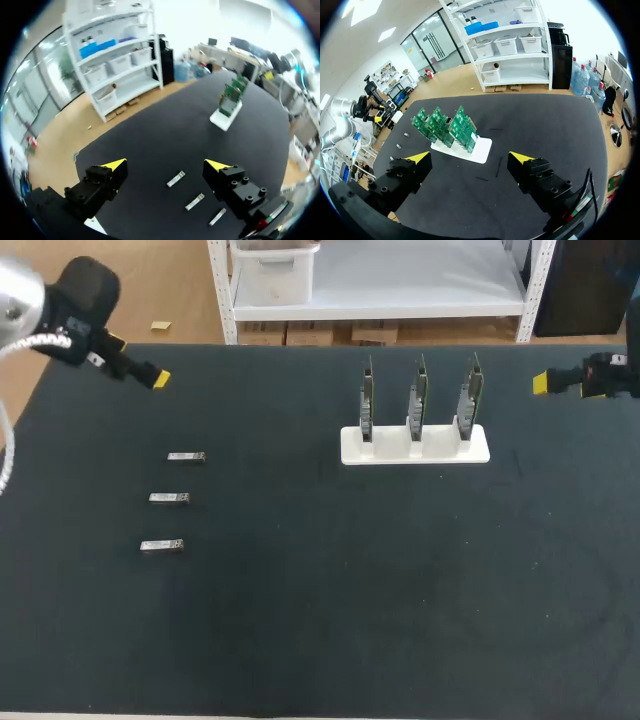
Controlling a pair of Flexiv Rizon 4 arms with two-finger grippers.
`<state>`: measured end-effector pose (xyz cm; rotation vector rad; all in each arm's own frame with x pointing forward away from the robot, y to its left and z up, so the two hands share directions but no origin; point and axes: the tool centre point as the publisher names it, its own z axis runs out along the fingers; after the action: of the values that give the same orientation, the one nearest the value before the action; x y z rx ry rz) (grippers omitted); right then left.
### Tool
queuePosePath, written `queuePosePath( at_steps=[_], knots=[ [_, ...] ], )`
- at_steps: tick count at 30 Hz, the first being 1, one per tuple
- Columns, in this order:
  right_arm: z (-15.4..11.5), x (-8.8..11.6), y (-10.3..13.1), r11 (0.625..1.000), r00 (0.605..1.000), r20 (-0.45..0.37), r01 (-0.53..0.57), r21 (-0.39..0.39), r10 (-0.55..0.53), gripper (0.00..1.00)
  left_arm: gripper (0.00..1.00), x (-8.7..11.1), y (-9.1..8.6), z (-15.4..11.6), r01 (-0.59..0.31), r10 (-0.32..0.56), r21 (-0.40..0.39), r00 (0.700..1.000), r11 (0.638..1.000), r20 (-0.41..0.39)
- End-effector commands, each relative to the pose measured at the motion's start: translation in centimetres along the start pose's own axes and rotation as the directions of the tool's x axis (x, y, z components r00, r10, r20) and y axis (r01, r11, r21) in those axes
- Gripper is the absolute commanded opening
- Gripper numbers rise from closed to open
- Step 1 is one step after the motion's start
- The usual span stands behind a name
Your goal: Pick up the optical module with the left hand, and insert it into the network port with the right hand.
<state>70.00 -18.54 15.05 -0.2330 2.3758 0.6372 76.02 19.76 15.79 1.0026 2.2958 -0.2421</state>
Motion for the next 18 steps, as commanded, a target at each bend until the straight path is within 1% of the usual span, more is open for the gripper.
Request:
queuePosePath(
  at_steps=[1,2,3,5,6,7,9,11,12,16,18],
  knots=[
    [0.0,0.0,0.1,1.000,1.000,0.001,-0.001,0.003,0.001,1.00,1.00,-0.4,1.2,1.2,-0.199,0.228,0.227,0.967,0.953,-0.112],
    [0.0,0.0,0.1,1.000,1.000,0.001,-0.001,0.003,0.001,1.00,1.00,-0.3,1.1,1.4,-0.221,0.264,0.273,0.955,0.936,-0.132],
    [0.0,0.0,0.1,1.000,1.000,0.001,-0.001,0.003,0.001,1.00,1.00,-0.1,1.0,1.5,-0.262,0.308,0.297,0.944,0.918,-0.121],
    [0.0,0.0,0.1,1.000,1.000,0.001,-0.001,0.003,0.001,1.00,1.00,0.2,1.0,2.0,-0.291,0.352,0.332,0.926,0.897,-0.140],
    [0.0,0.0,0.1,1.000,1.000,0.001,-0.001,0.003,0.001,1.00,1.00,0.4,0.9,2.2,-0.320,0.382,0.338,0.914,0.885,-0.136],
    [0.0,0.0,0.1,1.000,1.000,0.001,-0.001,0.003,0.001,1.00,1.00,0.6,0.9,2.5,-0.332,0.405,0.354,0.901,0.874,-0.155],
    [0.0,0.0,0.1,1.000,1.000,0.001,-0.001,0.003,0.001,1.00,1.00,1.1,0.8,3.0,-0.384,0.461,0.361,0.874,0.850,-0.154],
    [0.0,0.0,0.1,1.000,1.000,0.001,-0.001,0.003,0.001,1.00,1.00,1.8,0.7,3.6,-0.417,0.509,0.382,0.842,0.825,-0.179],
    [0.0,0.0,0.1,1.000,1.000,0.001,-0.001,0.003,0.001,1.00,1.00,2.2,0.6,4.0,-0.438,0.530,0.374,0.827,0.818,-0.190],
    [0.0,0.0,0.1,1.000,1.000,0.001,-0.001,0.003,0.001,1.00,1.00,3.3,0.4,5.2,-0.462,0.571,0.396,0.790,0.793,-0.223],
    [0.0,0.0,0.1,1.000,1.000,0.001,-0.001,0.003,0.001,1.00,1.00,3.8,0.3,5.7,-0.487,0.593,0.385,0.772,0.784,-0.231]
  ],
)
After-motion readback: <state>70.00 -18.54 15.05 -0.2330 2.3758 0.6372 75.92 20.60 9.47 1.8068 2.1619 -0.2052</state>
